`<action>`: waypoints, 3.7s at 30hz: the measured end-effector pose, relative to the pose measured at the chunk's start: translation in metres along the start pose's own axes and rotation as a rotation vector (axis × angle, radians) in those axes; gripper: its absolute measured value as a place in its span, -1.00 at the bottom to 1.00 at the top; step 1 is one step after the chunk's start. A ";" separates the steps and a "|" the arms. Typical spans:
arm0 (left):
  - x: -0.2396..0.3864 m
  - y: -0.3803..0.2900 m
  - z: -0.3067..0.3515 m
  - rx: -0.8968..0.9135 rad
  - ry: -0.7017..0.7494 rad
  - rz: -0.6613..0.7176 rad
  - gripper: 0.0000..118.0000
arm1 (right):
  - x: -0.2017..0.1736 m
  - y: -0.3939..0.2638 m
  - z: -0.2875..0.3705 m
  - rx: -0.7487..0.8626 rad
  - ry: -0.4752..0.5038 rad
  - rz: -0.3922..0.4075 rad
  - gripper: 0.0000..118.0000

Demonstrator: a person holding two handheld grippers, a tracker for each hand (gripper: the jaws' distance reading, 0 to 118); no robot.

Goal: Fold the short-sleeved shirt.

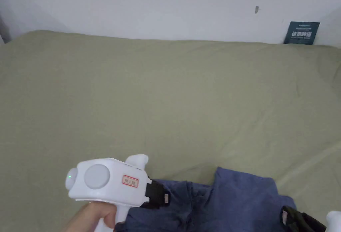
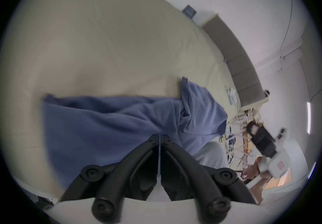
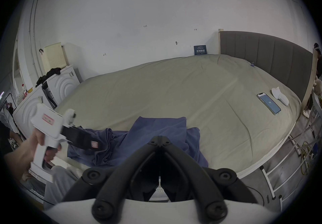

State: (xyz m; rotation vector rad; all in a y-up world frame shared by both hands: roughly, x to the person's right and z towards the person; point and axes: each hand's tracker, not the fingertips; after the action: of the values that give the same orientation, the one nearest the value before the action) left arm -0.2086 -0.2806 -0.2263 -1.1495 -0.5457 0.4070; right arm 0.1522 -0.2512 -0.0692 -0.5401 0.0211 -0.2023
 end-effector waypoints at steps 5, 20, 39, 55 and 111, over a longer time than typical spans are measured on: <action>-0.051 -0.006 0.083 0.129 0.082 0.065 -0.97 | -0.017 0.006 -0.005 0.006 0.036 0.045 -0.97; -0.137 -0.003 0.005 0.023 -0.428 0.283 0.97 | -0.042 0.010 -0.013 -0.027 0.030 0.108 -0.97; -0.145 -0.013 0.144 0.205 -0.022 0.330 -0.78 | -0.051 0.022 -0.003 0.019 0.080 0.129 -0.97; 0.029 0.030 0.093 0.001 0.507 -0.099 -0.78 | -0.038 0.012 0.011 0.051 0.103 0.113 -0.97; -0.114 0.001 0.080 0.131 -0.035 0.112 -1.00 | -0.019 -0.065 -0.240 -0.716 0.936 -0.684 -0.97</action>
State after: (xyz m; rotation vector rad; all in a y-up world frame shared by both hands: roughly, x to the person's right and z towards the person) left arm -0.3477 -0.2853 -0.2247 -1.0509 -0.4793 0.5520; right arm 0.1035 -0.4239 -0.2424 -1.1131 0.8545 -1.1320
